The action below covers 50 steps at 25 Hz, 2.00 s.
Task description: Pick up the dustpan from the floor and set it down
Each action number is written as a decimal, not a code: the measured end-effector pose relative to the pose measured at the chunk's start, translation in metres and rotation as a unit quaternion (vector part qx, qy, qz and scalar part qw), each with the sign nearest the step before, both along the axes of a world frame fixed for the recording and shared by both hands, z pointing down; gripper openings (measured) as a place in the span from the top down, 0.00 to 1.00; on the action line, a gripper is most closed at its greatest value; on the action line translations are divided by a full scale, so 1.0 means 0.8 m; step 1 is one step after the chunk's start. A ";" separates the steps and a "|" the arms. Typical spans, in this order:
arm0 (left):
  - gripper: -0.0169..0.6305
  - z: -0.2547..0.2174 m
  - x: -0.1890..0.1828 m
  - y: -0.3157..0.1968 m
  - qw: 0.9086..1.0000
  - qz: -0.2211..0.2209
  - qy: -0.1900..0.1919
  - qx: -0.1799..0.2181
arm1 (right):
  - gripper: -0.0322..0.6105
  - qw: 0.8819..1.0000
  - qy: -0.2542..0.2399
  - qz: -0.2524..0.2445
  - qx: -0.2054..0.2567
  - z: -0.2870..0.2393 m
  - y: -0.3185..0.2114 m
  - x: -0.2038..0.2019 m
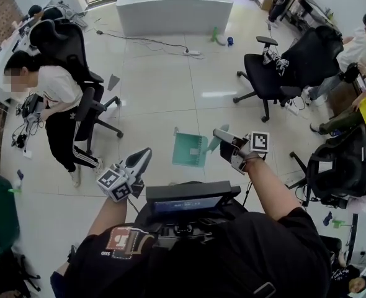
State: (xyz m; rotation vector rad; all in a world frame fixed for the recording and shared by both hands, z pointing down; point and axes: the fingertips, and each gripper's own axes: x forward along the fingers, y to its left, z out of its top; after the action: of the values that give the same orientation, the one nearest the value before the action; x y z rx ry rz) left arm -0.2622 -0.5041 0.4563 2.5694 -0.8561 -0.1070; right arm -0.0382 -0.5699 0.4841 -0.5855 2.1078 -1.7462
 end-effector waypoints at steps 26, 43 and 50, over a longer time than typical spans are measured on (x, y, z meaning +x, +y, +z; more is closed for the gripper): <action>0.94 0.129 0.211 0.322 0.997 -0.041 -0.021 -0.064 | 0.85 0.994 -0.014 -0.083 -0.064 0.225 0.259 0.137; 0.94 0.277 0.176 0.310 0.992 -0.023 -0.035 -0.121 | 0.84 0.975 0.156 -0.125 -0.098 0.521 0.228 0.135; 0.94 0.290 0.156 0.323 0.990 -0.030 -0.035 -0.133 | 0.82 0.975 0.177 -0.086 -0.100 0.543 0.214 0.165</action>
State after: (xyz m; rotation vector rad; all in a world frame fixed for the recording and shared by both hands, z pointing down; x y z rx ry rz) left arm -0.1375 -0.2455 0.6884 2.3101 -0.9075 0.0767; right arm 0.0940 -0.3986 0.9186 -0.8482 2.2882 -2.1001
